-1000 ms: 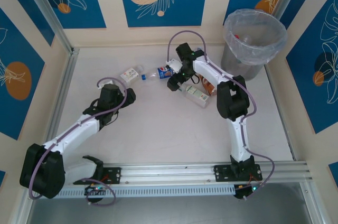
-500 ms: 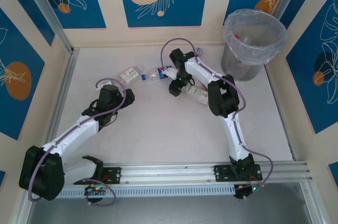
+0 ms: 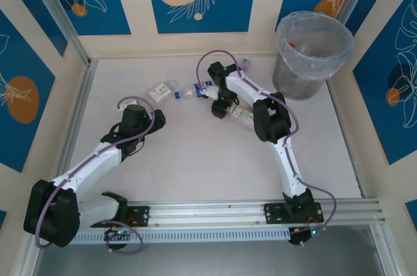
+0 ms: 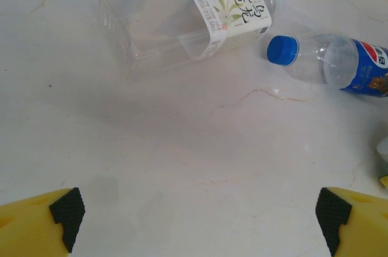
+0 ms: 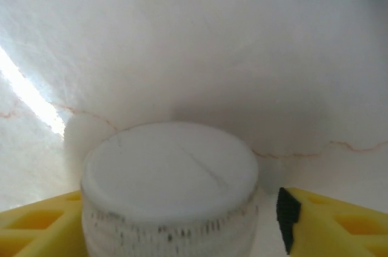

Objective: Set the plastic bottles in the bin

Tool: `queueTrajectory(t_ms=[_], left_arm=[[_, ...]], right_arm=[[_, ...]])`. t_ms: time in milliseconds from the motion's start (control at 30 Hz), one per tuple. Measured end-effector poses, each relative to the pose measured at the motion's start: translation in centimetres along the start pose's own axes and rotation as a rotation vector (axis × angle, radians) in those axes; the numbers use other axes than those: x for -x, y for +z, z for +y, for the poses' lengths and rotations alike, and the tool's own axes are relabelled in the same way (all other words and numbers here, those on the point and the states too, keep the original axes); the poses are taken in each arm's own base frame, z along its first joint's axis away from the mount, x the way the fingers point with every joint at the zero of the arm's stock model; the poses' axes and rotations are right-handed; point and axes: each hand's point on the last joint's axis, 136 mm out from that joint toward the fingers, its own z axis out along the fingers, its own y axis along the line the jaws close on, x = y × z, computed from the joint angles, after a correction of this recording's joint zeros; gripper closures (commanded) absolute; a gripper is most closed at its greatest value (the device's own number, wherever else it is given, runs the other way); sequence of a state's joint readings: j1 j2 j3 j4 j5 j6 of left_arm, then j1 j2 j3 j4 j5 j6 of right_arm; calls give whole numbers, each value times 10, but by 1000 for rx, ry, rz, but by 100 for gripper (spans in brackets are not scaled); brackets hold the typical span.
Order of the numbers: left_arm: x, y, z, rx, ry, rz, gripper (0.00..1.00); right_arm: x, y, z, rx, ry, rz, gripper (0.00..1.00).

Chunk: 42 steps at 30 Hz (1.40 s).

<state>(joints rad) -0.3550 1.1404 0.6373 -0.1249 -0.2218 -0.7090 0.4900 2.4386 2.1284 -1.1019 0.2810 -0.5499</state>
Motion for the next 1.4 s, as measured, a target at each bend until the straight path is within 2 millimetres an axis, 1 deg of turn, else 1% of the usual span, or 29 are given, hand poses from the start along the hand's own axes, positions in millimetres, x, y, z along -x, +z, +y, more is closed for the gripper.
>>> queueTrajectory(t_ms=[100, 167, 233, 367, 400, 533, 567, 633, 733, 833, 967, 1067, 1233, 1400], left_arm=[[-1, 0, 1, 3, -1, 2, 1], [-1, 0, 1, 3, 0, 3, 1], [-1, 0, 1, 3, -1, 2, 1], [-1, 1, 2, 5, -2, 1, 1], [0, 1, 2, 6, -3, 1, 1], [-2, 3, 3, 11, -10, 6, 1], [-3, 4, 4, 14, -13, 9, 1], [-5, 6, 5, 19, -16, 17, 1], [-7, 9, 6, 27, -17, 26, 1], [-8, 10, 7, 28, -16, 31, 1], [-9, 11, 7, 30, -16, 33, 1], [-10, 12, 7, 32, -15, 36, 1], [-10, 12, 5, 20, -16, 39, 1], [-8, 12, -1, -10, -20, 38, 1]], right_arm=[[-1, 0, 2, 3, -4, 8, 46], [-2, -1, 2, 3, -5, 12, 53], [-1, -3, 2, 4, -1, 14, 56], [-1, -7, 2, 5, 9, 12, 73], [-2, -7, 2, 4, 9, 17, 75], [-1, -12, 1, 6, 17, 9, 85], [-1, -12, 1, 6, 17, 9, 87], [0, -13, 1, 5, 21, 2, 89], [3, -18, 0, 1, 27, -18, 87], [5, -26, 0, -5, 32, -42, 87], [4, -42, 2, -17, 41, -75, 87], [3, -53, 4, -28, 47, -100, 89], [0, -67, 6, -45, 58, -140, 90], [3, -78, 3, -71, 80, -185, 93]])
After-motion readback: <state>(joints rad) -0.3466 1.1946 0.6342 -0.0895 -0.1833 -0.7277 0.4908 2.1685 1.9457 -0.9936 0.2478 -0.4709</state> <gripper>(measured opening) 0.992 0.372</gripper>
